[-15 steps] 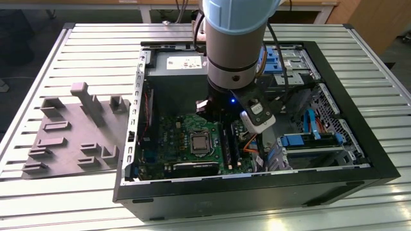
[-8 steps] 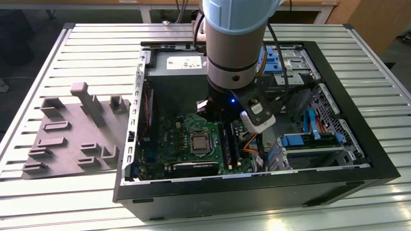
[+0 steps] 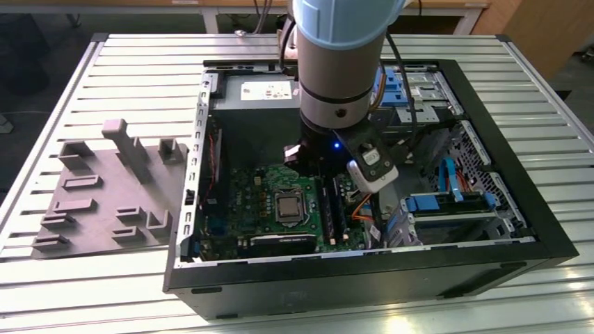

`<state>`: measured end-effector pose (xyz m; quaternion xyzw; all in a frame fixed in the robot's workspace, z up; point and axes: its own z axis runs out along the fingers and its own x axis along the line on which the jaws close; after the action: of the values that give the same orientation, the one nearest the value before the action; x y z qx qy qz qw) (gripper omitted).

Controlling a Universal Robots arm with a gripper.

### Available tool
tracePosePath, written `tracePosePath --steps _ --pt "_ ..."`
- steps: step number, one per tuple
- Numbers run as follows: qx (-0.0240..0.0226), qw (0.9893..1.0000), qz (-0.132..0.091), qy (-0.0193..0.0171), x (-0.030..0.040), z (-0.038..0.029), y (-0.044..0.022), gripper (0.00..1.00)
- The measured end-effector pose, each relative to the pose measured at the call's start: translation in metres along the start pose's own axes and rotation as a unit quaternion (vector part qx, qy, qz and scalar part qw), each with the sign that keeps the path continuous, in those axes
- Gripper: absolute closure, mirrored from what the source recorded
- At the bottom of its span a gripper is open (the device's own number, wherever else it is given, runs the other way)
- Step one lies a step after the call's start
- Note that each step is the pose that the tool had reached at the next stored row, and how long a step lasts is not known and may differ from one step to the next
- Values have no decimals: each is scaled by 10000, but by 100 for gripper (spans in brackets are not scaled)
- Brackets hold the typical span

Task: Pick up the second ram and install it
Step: 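Press down the second ram until it locks into place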

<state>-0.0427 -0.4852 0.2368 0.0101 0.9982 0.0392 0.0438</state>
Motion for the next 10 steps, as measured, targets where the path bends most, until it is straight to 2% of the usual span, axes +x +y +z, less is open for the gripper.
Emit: tracePosePath --steps 10 --pt "0 10000 0 0 2 1 21 89"
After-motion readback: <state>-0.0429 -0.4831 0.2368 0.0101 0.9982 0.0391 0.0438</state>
